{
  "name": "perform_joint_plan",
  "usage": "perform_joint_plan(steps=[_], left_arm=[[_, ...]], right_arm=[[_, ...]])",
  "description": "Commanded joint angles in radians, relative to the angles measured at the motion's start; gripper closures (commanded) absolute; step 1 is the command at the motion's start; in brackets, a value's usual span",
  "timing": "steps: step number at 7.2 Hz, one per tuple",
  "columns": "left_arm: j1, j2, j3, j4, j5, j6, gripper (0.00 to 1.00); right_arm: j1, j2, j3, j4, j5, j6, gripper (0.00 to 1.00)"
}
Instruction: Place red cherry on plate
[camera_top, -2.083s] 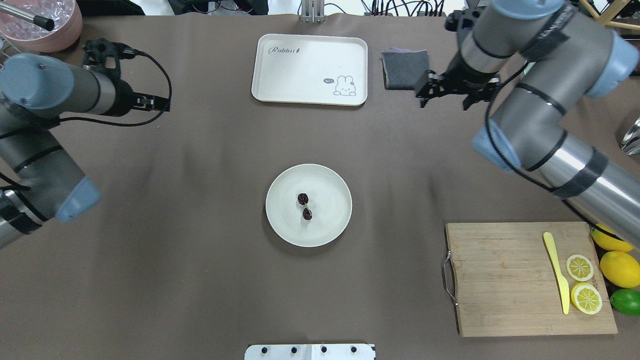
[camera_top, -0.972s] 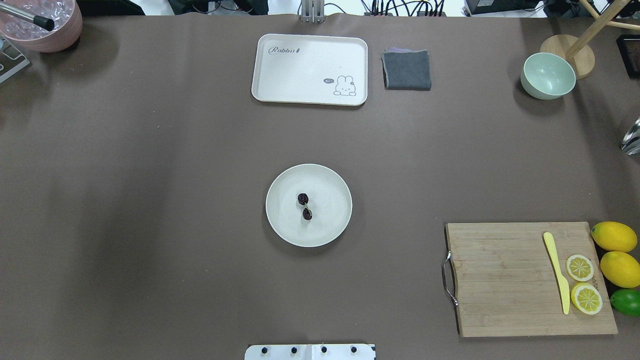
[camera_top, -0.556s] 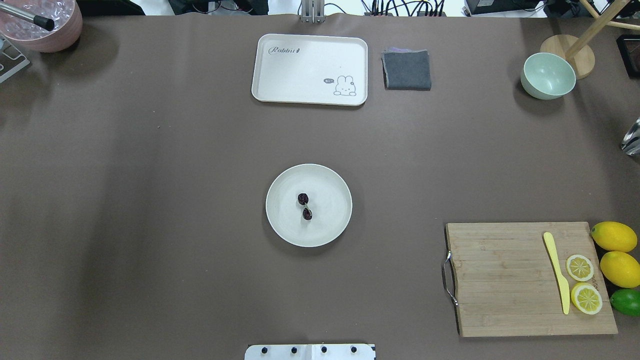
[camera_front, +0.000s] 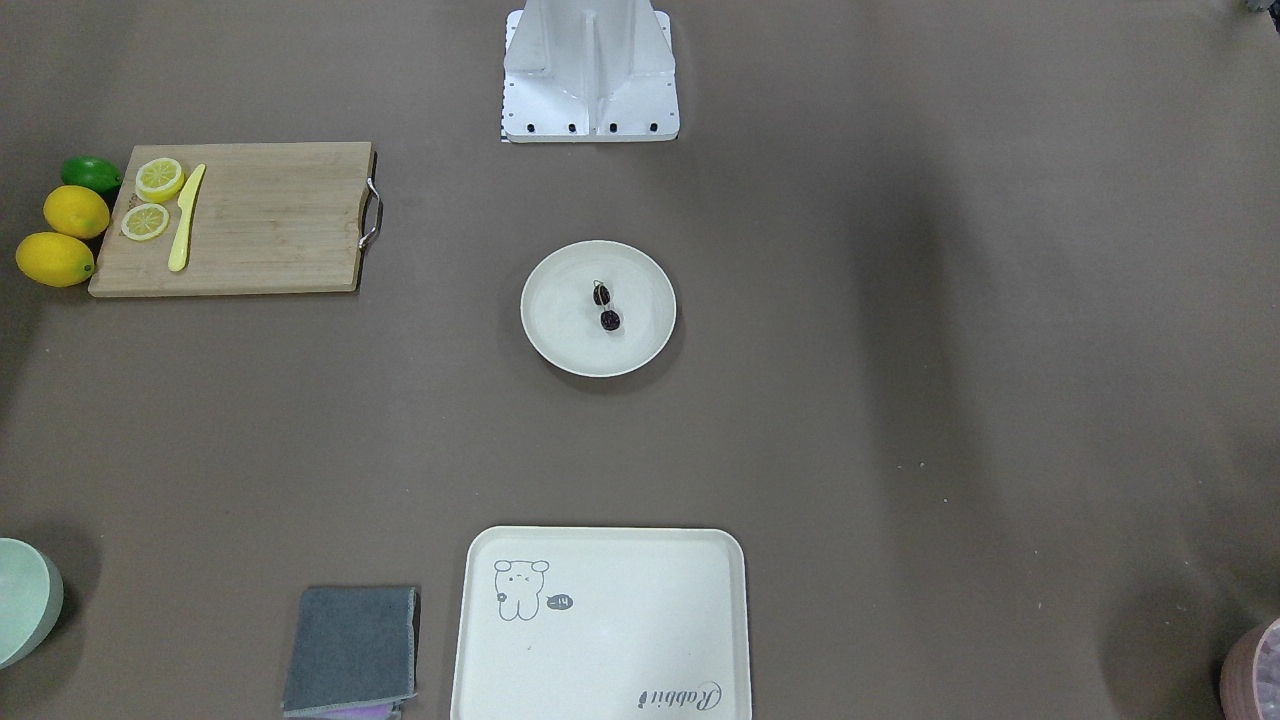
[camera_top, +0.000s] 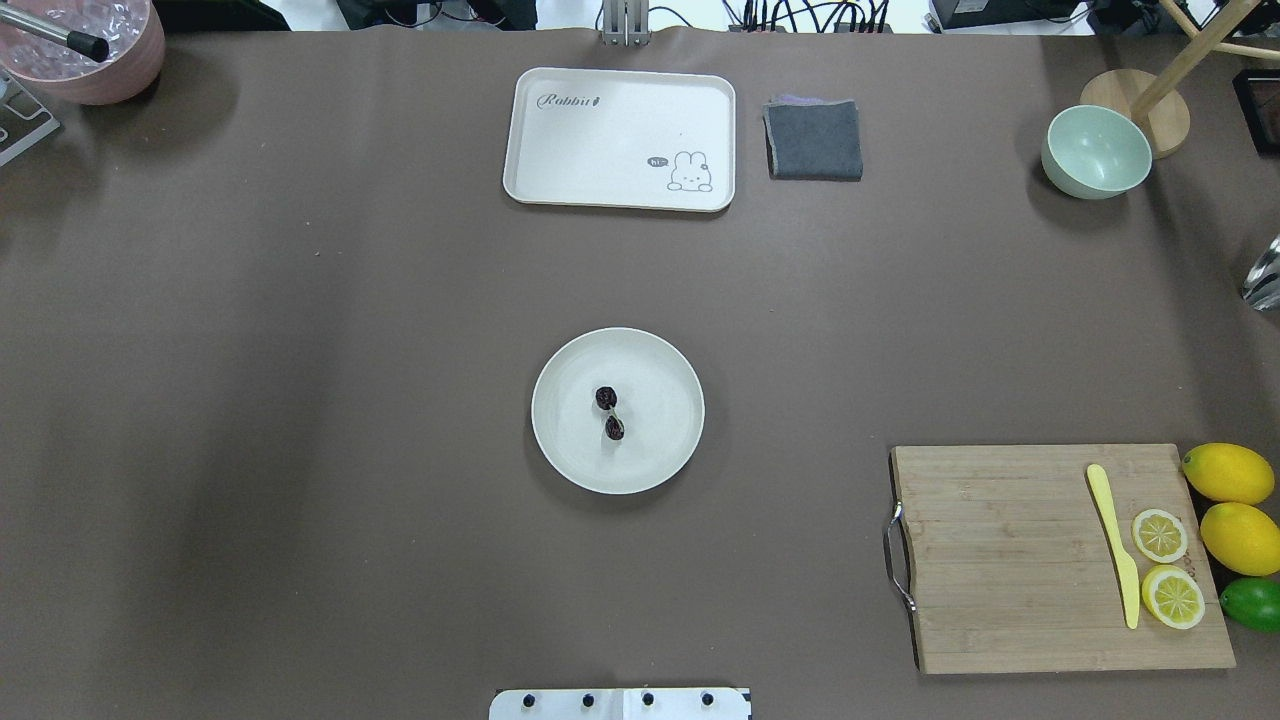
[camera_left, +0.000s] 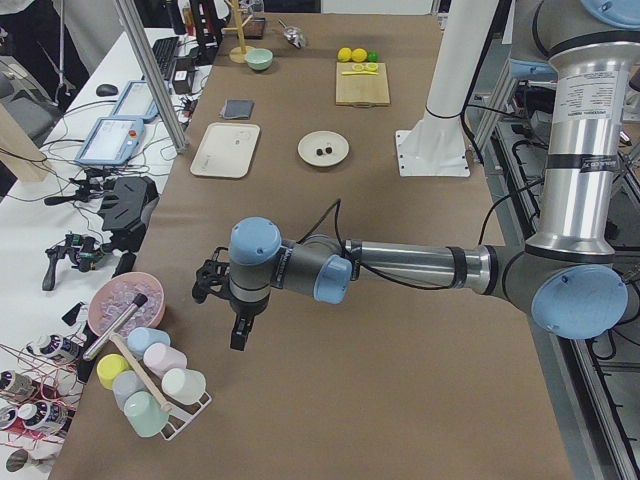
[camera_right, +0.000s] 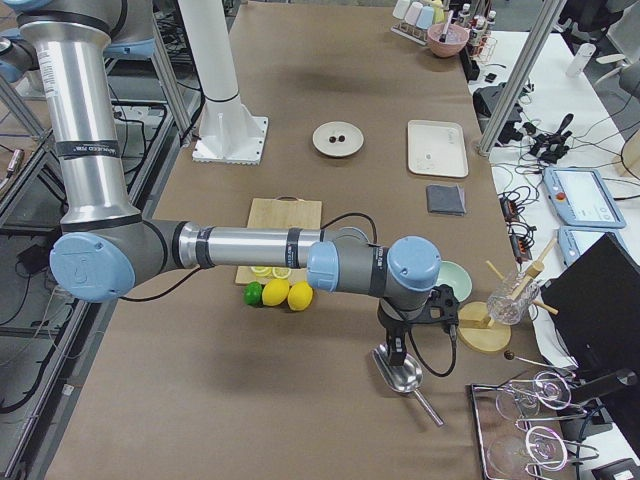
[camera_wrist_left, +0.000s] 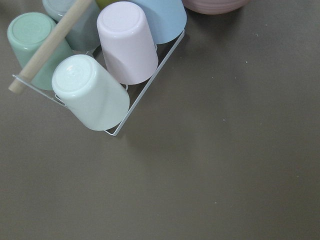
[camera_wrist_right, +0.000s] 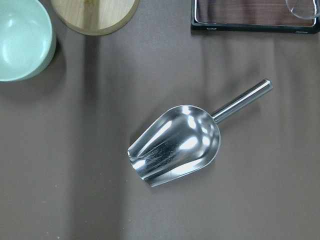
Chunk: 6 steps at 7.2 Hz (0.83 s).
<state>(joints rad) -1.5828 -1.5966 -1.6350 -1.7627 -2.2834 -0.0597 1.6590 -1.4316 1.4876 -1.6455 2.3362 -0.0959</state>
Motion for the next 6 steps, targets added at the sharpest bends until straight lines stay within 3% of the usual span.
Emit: perform_joint_plan(steps=[1,6], left_arm=[[-0.002,0.004,-0.022,0.019,0.001,0.000,0.02],[0.000,0.012,-0.022,0.017,0.001,0.000,0.02]], right_arm=[[-0.019,-0.001,0.017,-0.011,0.002,0.022,0.00],[-0.019,-0.021,0.039,-0.010,-0.003,0.022,0.00]])
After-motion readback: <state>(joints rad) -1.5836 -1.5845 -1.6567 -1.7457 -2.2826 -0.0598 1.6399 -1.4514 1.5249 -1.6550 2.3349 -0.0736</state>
